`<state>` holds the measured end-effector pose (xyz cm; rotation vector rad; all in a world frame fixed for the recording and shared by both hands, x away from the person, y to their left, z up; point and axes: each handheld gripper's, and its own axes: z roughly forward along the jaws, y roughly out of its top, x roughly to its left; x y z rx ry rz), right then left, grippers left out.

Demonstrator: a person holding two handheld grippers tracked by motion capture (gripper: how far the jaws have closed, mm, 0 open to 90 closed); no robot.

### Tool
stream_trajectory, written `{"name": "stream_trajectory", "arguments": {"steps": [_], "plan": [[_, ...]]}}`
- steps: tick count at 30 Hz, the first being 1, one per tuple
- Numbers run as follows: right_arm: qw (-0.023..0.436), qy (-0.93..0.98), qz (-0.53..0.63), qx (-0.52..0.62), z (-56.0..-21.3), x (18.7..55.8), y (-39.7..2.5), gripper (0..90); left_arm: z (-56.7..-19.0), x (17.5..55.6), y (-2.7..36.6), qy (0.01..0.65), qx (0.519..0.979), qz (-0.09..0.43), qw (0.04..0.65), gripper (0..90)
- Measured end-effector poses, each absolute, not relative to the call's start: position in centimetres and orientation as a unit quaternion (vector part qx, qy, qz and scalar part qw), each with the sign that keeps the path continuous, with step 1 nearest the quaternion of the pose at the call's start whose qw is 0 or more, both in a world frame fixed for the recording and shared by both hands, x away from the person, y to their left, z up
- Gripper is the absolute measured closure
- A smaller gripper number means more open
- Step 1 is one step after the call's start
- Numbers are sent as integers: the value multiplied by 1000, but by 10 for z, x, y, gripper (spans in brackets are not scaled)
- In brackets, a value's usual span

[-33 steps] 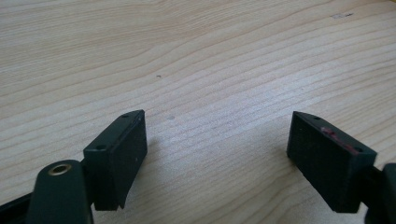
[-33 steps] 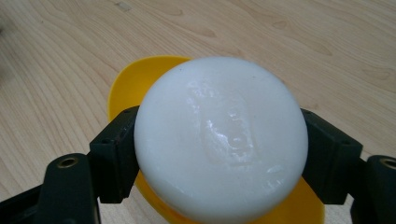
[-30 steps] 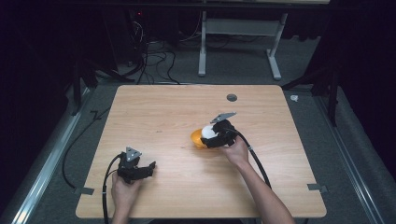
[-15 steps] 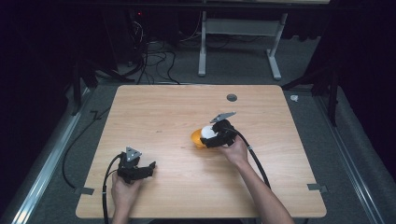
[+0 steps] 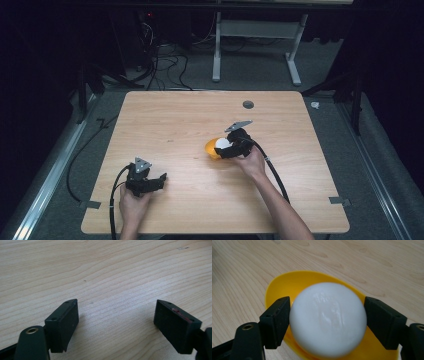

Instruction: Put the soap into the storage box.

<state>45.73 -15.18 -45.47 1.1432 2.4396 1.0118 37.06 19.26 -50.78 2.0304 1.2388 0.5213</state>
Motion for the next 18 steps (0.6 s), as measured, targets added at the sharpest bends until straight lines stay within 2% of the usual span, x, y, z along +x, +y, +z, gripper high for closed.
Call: {"name": "stream_trajectory", "arguments": {"steps": [18], "plan": [[148, 823, 385, 390, -435, 450, -165, 268, -508, 371, 193, 477, 782, 201, 346, 206]]}}
